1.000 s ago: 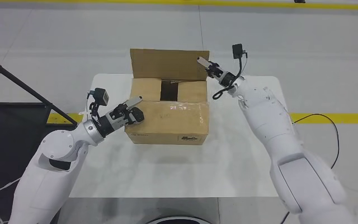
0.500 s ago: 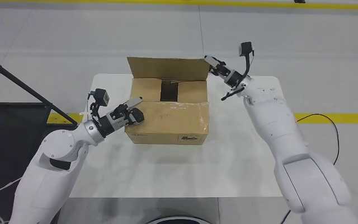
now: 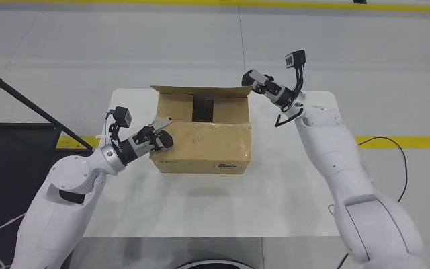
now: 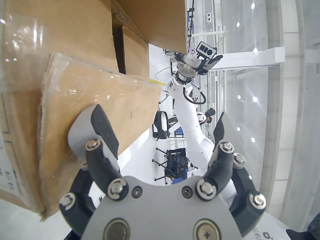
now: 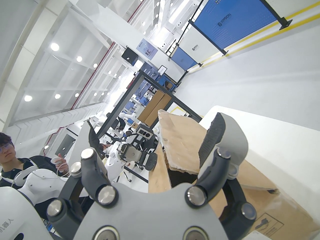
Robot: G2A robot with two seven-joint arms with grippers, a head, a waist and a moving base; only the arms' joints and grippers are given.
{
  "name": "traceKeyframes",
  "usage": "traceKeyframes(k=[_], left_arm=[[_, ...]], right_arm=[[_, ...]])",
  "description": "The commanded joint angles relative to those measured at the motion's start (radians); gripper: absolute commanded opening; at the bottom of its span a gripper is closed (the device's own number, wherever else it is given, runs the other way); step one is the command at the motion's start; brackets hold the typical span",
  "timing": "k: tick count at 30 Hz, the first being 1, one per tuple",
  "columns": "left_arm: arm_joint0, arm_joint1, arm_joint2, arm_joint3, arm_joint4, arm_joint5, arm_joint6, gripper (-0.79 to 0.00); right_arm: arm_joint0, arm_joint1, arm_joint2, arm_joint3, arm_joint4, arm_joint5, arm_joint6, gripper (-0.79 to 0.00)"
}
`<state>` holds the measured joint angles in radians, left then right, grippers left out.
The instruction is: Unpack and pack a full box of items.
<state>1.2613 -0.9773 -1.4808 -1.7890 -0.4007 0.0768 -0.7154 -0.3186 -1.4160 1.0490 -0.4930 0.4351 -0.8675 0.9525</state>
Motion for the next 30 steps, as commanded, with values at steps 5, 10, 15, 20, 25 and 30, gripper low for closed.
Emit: traceKeyframes(k=[5, 10, 15, 20, 25, 30], left_arm=[[0.006, 0.0, -0.006, -0.007, 0.003, 0.0, 0.003, 0.0], [0.011, 0.0, -0.011, -0.014, 0.005, 0.002, 0.005, 0.0], [0.013, -0.002, -0.012, -0.018, 0.005, 0.014, 0.017, 0.0], [0.001, -0.004, 0.0, -0.019, 0.023, 0.042, 0.057, 0.0], [-0.014, -0.008, 0.028, -0.019, 0.065, 0.052, 0.084, 0.0], [-0.019, -0.012, 0.048, -0.022, 0.084, 0.048, 0.104, 0.0]], right_arm=[[-0.046, 0.034, 0.026, -0.107, 0.03, 0.084, 0.084, 0.0], [-0.088, 0.06, 0.049, -0.192, 0.047, 0.158, 0.158, 0.0], [-0.121, 0.073, 0.061, -0.239, 0.046, 0.23, 0.177, 0.0], [-0.147, 0.077, 0.061, -0.293, 0.037, 0.309, 0.159, 0.0], [-0.166, 0.08, 0.053, -0.342, 0.01, 0.355, 0.147, 0.0], [-0.188, 0.089, 0.058, -0.397, -0.012, 0.397, 0.164, 0.0]])
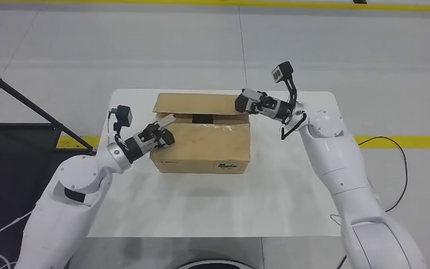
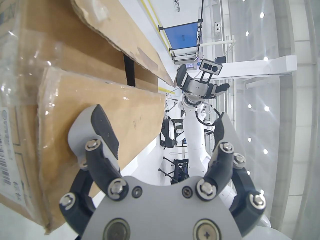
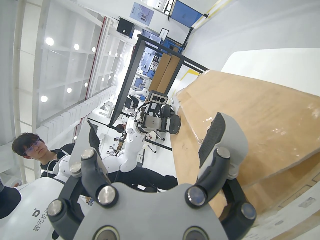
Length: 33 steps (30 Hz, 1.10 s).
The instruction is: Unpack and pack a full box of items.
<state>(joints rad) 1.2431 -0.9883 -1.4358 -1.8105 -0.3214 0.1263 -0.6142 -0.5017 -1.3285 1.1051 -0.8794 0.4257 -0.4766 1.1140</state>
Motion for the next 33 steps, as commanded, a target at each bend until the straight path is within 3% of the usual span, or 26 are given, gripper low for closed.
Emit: traceKeyframes(k=[1, 8, 20, 33], left_arm=[[-0.001, -0.001, 0.006, -0.001, 0.006, -0.003, 0.006, 0.0], [-0.006, -0.004, 0.008, 0.002, 0.008, -0.009, 0.011, 0.0], [-0.003, -0.009, -0.02, 0.003, -0.015, -0.042, 0.044, 0.0], [0.069, -0.013, -0.175, -0.016, -0.091, -0.149, 0.205, 0.0]], right_arm=[[-0.011, 0.004, 0.004, -0.025, -0.003, 0.012, 0.008, 0.0], [-0.049, 0.015, 0.004, -0.088, -0.02, 0.079, 0.043, 0.0], [-0.071, 0.015, -0.011, -0.078, 0.0, 0.128, 0.045, 0.0], [-0.073, 0.001, -0.039, 0.004, 0.05, 0.115, 0.03, 0.0]])
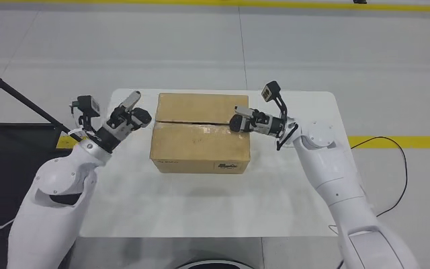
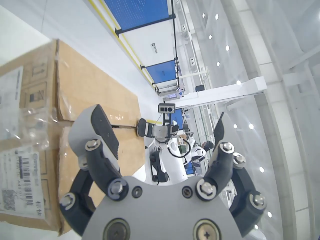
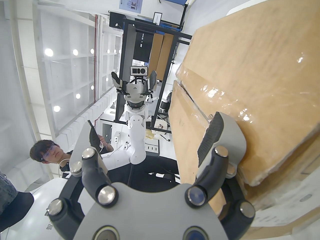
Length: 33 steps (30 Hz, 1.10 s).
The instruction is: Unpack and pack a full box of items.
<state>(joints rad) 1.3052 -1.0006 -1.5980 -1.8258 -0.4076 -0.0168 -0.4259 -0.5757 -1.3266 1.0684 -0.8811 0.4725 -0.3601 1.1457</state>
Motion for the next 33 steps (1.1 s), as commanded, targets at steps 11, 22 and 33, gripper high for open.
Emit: traceKeyframes(k=[11, 22, 33], left_arm=[[0.04, -0.002, -0.102, -0.001, -0.019, -0.025, 0.065, 0.0], [0.04, -0.002, -0.102, -0.001, -0.019, -0.025, 0.065, 0.0], [0.22, -0.021, -0.095, -0.074, -0.063, -0.015, 0.197, 0.0]], right_arm=[[0.008, -0.011, -0.017, 0.035, 0.019, -0.013, -0.017, 0.0], [0.008, -0.011, -0.017, 0.035, 0.019, -0.013, -0.017, 0.0], [0.008, -0.011, -0.017, 0.035, 0.019, -0.013, -0.017, 0.0]])
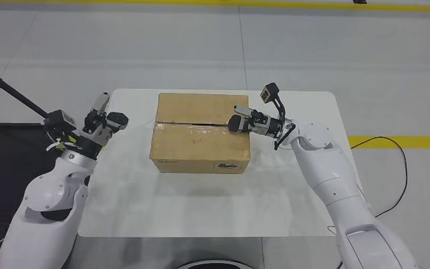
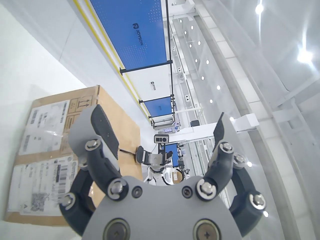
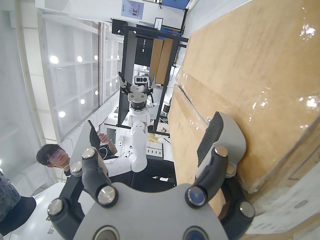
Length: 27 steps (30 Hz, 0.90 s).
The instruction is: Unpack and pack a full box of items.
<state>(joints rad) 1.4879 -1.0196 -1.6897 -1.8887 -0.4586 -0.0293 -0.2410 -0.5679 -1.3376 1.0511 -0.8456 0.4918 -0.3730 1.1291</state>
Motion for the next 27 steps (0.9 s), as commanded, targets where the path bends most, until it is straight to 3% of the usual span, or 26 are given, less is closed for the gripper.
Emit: traceKeyframes(k=[1, 6, 11, 18, 27], left_arm=[[0.07, -0.005, -0.007, -0.023, -0.017, -0.005, 0.027, 0.0], [0.208, -0.016, -0.023, -0.071, -0.055, 0.03, 0.1, 0.0], [0.249, -0.021, -0.017, -0.069, -0.042, 0.091, 0.113, 0.0], [0.146, -0.037, 0.073, 0.067, -0.06, 0.127, 0.163, 0.0], [-0.055, -0.074, 0.197, 0.284, -0.154, 0.036, 0.266, 0.0]], right_arm=[[0.0, 0.0, 0.0, 0.0, 0.0, 0.0, 0.0, 0.0], [0.0, 0.0, 0.0, 0.0, 0.0, 0.0, 0.0, 0.0], [0.0, 0.0, 0.0, 0.0, 0.0, 0.0, 0.0, 0.0], [0.0, 0.0, 0.0, 0.0, 0.0, 0.0, 0.0, 0.0], [0.0, 0.0, 0.0, 0.0, 0.0, 0.0, 0.0, 0.0]])
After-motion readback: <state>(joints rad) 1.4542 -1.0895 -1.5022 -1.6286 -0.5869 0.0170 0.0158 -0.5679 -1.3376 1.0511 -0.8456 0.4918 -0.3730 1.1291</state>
